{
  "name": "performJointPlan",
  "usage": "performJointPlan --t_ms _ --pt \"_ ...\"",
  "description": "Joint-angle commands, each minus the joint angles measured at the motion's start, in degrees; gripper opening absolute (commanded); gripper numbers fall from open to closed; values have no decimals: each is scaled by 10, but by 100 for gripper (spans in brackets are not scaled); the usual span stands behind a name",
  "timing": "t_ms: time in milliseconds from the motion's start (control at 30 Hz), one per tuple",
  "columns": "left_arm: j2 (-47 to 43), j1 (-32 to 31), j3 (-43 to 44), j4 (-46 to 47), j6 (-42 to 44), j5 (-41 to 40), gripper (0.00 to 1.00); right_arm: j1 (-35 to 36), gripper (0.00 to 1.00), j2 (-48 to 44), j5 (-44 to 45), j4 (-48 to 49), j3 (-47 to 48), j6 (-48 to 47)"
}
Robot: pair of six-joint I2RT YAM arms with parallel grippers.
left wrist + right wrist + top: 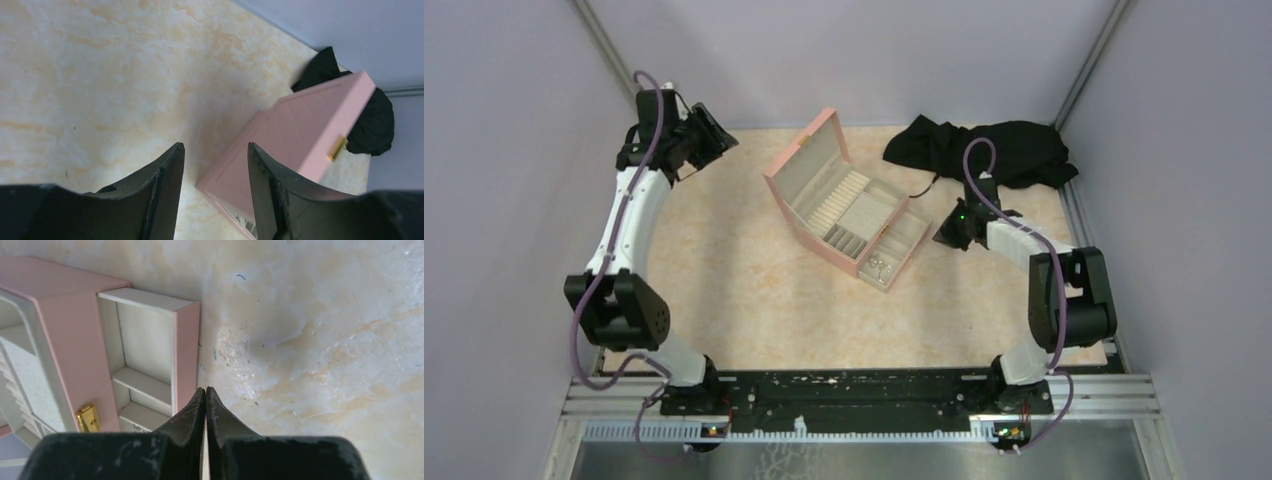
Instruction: Organize the mixed jewelry
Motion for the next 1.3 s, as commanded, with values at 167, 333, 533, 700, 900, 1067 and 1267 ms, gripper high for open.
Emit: performJointPlan --t_ms 167,333,533,700,900,1067,1267 --pt "225 8 113 66 -7 177 58 7 0 73 -57 69 26 36" --pt "308 -19 172 63 9 241 58 44 0 139 -82 105 86 89" --pt "331 -20 150 86 11 289 58 71 0 197 -131 163 152 123" --pt "339 -20 138 86 19 297 58 53 0 149 -109 159 83 86" --pt "340 -20 137 81 34 302 59 43 0 128 -93 166 36 82" --pt "344 -20 136 77 39 319 59 66 0 190 -101 184 108 108" --pt "332 -21 144 65 49 316 59 95 0 236 -130 126 217 112"
